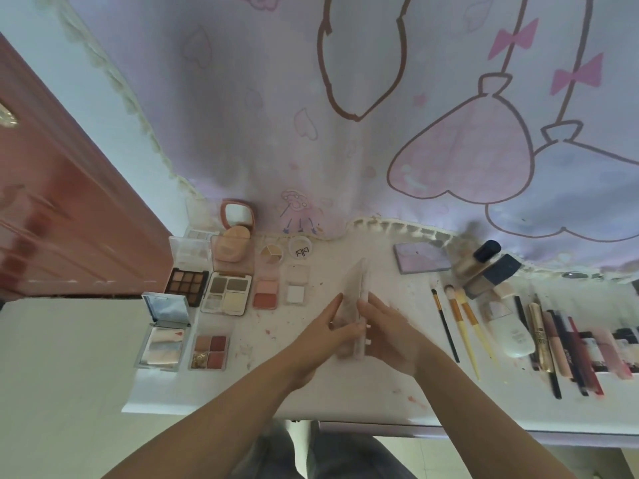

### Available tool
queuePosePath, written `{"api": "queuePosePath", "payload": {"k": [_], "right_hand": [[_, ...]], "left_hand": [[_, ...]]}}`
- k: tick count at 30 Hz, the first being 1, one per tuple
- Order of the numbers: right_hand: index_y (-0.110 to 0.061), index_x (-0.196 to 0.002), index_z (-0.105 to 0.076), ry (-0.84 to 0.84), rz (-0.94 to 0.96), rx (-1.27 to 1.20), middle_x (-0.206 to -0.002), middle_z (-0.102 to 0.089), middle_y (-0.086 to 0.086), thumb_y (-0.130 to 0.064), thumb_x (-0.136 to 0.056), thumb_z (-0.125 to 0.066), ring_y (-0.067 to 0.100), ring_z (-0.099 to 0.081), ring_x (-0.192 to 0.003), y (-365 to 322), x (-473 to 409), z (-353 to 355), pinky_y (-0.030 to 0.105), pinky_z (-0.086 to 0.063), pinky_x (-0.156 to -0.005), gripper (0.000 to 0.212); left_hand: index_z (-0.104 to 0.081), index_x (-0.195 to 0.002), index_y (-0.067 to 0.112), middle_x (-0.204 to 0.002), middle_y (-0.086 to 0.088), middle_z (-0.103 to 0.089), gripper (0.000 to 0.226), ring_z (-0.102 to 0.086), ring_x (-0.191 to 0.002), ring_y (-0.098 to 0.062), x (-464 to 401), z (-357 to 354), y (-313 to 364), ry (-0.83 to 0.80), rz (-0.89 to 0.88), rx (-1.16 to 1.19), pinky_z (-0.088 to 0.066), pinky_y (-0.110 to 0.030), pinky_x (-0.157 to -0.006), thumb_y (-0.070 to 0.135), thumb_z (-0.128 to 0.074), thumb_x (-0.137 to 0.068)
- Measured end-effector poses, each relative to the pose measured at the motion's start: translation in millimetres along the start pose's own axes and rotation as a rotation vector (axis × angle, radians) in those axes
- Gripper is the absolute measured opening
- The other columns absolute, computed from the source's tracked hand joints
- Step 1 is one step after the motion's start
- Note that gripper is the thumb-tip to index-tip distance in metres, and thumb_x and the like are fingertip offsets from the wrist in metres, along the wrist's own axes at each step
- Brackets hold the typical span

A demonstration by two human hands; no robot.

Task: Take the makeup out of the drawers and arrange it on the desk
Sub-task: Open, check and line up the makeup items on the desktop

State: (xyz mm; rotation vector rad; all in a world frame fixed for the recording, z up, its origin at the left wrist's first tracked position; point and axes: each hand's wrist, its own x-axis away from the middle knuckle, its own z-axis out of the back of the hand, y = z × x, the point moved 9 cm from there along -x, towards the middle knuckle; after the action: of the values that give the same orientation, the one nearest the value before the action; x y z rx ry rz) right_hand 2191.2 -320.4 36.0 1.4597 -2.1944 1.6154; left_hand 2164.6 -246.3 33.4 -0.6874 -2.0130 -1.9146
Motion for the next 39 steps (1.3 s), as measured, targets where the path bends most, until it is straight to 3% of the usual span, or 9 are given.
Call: {"api": "queuePosePath", "payload": {"k": [4,9,14,20,25,28,32,34,39], "right_hand": [[-0.039,-0.128,-0.053,-0.03,0.047,0.03,-0.122,-0.064,0.003,-0.054,-0.073,-0.074,0.024,-0.062,-0.113,-4,-3,-19,0.036,-0.054,-0.079,0.061],[-0.033,-0.138,-0.043,-0.056,0.062,0.043,-0.128,-0.061,0.005,-0.054,-0.069,-0.077,0.027,-0.058,-0.118,3,-3,-37,0.036,-0.052,-0.083,0.08],[-0.029,-0.138,-0.045,-0.07,0.047,-0.027,-0.125,-0.06,0.009,-0.048,-0.068,-0.079,0.028,-0.058,-0.114,19,0,-49,0.041,-0.051,-0.086,0.08],[-0.007,-0.139,-0.043,-0.23,0.008,-0.232,-0.139,-0.045,0.027,-0.033,-0.085,-0.065,0.044,-0.042,-0.129,32,3,-57,0.062,-0.033,-0.105,0.064],[-0.006,-0.133,-0.052,0.062,-0.018,-0.337,-0.13,-0.057,0.021,-0.027,-0.093,-0.05,0.038,-0.055,-0.12,64,-2,-21,0.051,-0.05,-0.09,0.045],[-0.007,-0.127,-0.058,0.21,-0.014,-0.191,-0.122,-0.063,0.018,-0.02,-0.099,-0.044,0.035,-0.061,-0.113,83,-9,-17,0.049,-0.052,-0.09,0.034],[-0.016,-0.115,-0.067,0.461,0.021,0.376,-0.097,-0.074,-0.003,-0.016,-0.1,-0.042,0.015,-0.07,-0.091,86,-9,-21,0.024,-0.056,-0.075,0.029],[-0.021,-0.108,-0.067,0.509,0.048,0.729,-0.093,-0.072,-0.01,-0.017,-0.1,-0.041,0.007,-0.068,-0.085,77,-12,-34,0.007,-0.046,-0.067,0.028],[-0.019,-0.113,-0.057,0.622,0.075,1.079,-0.084,-0.046,-0.008,-0.018,-0.1,-0.036,0.001,-0.048,-0.073,71,-16,-48,0.006,-0.035,-0.058,0.025]], "left_hand": [[-0.028,-0.136,0.053,-0.115,0.017,-0.051,0.064,-0.052,-0.107,0.006,16,12,6,0.001,-0.013,0.006,-0.048,-0.013,-0.082,0.036,-0.063,-0.085],[-0.02,-0.147,0.039,-0.145,-0.009,-0.035,0.082,-0.036,-0.133,-0.026,37,25,1,0.042,-0.015,0.001,-0.033,-0.045,-0.111,0.038,-0.063,-0.077],[-0.032,-0.137,0.049,-0.13,0.0,-0.05,0.066,-0.05,-0.121,-0.014,56,31,-4,0.003,-0.045,0.108,-0.046,-0.033,-0.097,0.033,-0.06,-0.078],[-0.052,-0.13,0.04,-0.128,0.0,-0.06,0.057,-0.057,-0.118,-0.017,83,51,-16,-0.136,0.014,0.411,-0.049,-0.041,-0.095,0.031,-0.072,-0.077],[-0.055,-0.128,0.021,-0.127,-0.015,-0.06,0.063,-0.059,-0.115,-0.032,106,120,-47,0.054,0.114,0.72,-0.054,-0.048,-0.083,0.03,-0.079,-0.071],[-0.059,-0.124,0.014,-0.122,-0.013,-0.064,0.039,-0.063,-0.109,-0.032,119,159,-65,0.213,0.118,0.623,-0.056,-0.045,-0.081,0.022,-0.058,-0.086],[-0.072,-0.106,0.023,-0.107,-0.002,-0.071,0.023,-0.068,-0.098,-0.022,132,181,-68,0.323,0.119,0.365,-0.058,-0.036,-0.074,0.016,-0.058,-0.088],[-0.071,-0.105,0.027,-0.102,0.005,-0.072,0.023,-0.068,-0.097,-0.018,135,182,-64,0.339,0.121,0.26,-0.057,-0.031,-0.071,0.023,-0.065,-0.084],[-0.07,-0.1,0.032,-0.096,0.012,-0.072,0.046,-0.068,-0.09,-0.009,138,189,-58,0.359,0.105,0.128,-0.056,-0.023,-0.07,0.052,-0.071,-0.059]]}}
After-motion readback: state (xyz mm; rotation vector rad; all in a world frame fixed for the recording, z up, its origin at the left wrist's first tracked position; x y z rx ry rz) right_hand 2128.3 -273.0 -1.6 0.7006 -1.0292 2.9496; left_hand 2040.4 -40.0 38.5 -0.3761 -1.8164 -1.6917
